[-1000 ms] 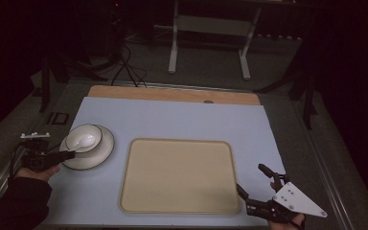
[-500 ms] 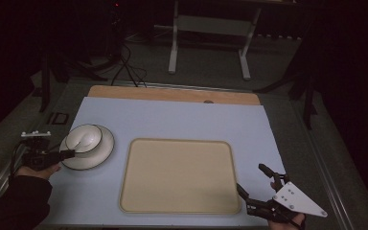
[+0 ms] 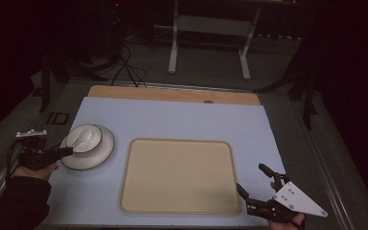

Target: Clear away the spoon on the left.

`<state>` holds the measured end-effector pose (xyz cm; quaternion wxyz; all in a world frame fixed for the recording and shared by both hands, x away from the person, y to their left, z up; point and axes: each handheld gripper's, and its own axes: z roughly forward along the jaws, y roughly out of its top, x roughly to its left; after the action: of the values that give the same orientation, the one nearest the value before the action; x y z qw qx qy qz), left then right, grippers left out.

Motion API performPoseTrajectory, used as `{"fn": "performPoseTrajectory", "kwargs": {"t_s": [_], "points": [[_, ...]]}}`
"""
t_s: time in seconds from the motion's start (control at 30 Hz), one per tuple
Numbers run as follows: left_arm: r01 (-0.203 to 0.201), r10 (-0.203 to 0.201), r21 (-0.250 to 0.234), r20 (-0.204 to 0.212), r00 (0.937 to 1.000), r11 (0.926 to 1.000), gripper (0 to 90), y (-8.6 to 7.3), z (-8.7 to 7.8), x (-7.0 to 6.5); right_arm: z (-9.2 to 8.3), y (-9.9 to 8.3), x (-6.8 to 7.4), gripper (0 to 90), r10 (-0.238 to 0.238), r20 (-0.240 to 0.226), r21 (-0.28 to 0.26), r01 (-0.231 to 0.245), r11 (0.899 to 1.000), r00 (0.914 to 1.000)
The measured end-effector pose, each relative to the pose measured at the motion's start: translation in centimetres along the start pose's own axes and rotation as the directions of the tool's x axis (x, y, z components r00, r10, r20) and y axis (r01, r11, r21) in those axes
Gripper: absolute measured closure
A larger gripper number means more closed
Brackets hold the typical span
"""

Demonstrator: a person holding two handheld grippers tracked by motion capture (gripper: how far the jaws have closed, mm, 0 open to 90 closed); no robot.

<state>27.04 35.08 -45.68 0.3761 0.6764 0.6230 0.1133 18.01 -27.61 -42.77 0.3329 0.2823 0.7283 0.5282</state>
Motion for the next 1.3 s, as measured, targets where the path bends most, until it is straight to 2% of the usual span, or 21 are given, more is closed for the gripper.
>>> {"fn": "performPoseTrajectory", "kwargs": {"t_s": [0.3,0.37,0.53,0.6,0.87,0.93,1.0,1.3], "points": [[-0.004,0.004,-0.037,-0.003,1.0000,0.9993,85.9,0.3,-1.4,-1.1,0.0,0.0,0.0,13.1,-0.001,0.000,0.002,0.001,1.000,1.0000],[-0.015,0.015,-0.042,-0.003,0.9999,0.9990,85.9,0.4,-1.7,-1.5,0.0,0.0,0.0,13.1,0.000,0.000,0.003,0.000,1.000,1.0000],[-0.011,0.011,-0.066,-0.009,0.9999,0.9978,85.9,0.8,-2.6,-2.1,0.0,0.0,0.0,13.1,0.001,0.002,0.001,-0.001,1.000,1.0000],[-0.009,0.009,-0.079,0.001,1.0000,0.9968,85.9,0.9,-2.9,-2.4,0.0,0.0,0.0,13.1,0.002,0.001,0.001,-0.002,1.000,1.0000],[-0.055,0.056,-0.097,0.006,0.9984,0.9937,86.0,1.5,-3.4,-4.2,0.0,0.0,0.0,13.1,0.000,0.002,0.001,0.000,1.000,1.0000],[-0.059,0.061,-0.098,0.019,0.9980,0.9935,86.0,1.6,-3.4,-4.6,0.0,0.0,0.0,13.1,-0.001,0.001,0.000,0.001,1.000,1.0000],[-0.068,0.070,-0.108,0.012,0.9975,0.9918,86.0,1.7,-3.3,-5.1,0.0,0.0,0.0,13.1,-0.001,0.001,0.000,0.001,1.000,1.0000],[-0.102,0.109,-0.123,0.058,0.9923,0.9872,86.0,1.9,-3.0,-7.4,0.0,0.0,0.1,13.1,-0.005,0.000,-0.002,0.005,1.000,1.0000]]}}
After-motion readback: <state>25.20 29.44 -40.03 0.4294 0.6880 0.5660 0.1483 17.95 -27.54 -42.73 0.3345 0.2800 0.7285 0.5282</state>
